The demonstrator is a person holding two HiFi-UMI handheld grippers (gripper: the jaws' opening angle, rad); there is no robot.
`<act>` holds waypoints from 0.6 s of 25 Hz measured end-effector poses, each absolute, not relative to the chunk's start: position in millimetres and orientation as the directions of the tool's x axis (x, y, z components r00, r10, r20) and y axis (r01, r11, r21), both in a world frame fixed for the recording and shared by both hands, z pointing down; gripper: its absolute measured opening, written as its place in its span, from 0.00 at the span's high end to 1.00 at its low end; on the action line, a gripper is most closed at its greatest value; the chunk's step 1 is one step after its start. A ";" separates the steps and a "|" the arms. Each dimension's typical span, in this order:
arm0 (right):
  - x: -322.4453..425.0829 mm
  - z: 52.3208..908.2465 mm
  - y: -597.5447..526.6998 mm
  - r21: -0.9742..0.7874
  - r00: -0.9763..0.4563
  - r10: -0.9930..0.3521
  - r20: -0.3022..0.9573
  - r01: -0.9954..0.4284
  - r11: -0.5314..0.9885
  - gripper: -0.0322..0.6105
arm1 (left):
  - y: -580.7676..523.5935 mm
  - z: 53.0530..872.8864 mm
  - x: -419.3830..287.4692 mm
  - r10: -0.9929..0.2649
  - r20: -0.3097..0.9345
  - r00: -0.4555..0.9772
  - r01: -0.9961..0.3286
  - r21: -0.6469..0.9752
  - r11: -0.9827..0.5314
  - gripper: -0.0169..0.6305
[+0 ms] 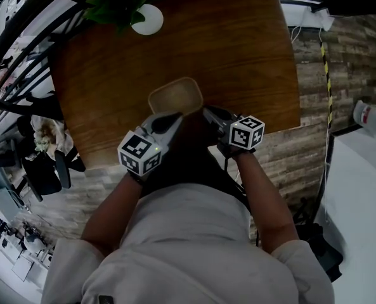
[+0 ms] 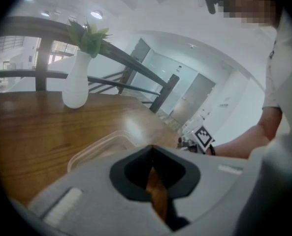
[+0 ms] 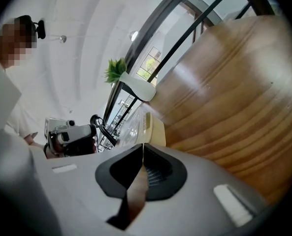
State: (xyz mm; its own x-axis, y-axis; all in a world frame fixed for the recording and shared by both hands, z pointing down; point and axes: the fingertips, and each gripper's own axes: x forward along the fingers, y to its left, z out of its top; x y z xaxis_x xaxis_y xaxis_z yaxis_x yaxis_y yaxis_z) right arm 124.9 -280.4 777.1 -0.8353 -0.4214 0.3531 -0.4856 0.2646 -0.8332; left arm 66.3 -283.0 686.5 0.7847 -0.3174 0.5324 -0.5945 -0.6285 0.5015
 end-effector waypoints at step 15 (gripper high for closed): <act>107.5 709.7 -268.4 -0.814 -0.867 -0.407 0.288 -0.446 0.373 0.94 | -271.2 656.3 52.2 -0.386 0.503 0.773 -0.622 0.484 -0.615 0.97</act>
State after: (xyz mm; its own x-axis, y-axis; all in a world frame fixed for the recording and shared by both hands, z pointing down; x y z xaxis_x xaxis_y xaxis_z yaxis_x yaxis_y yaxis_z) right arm 107.5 -268.4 709.7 -0.8666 -0.4072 0.2885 -0.4460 0.3726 -0.8138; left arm 52.2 -271.2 656.3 0.7730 -0.3863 0.5032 -0.6224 -0.6155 0.4836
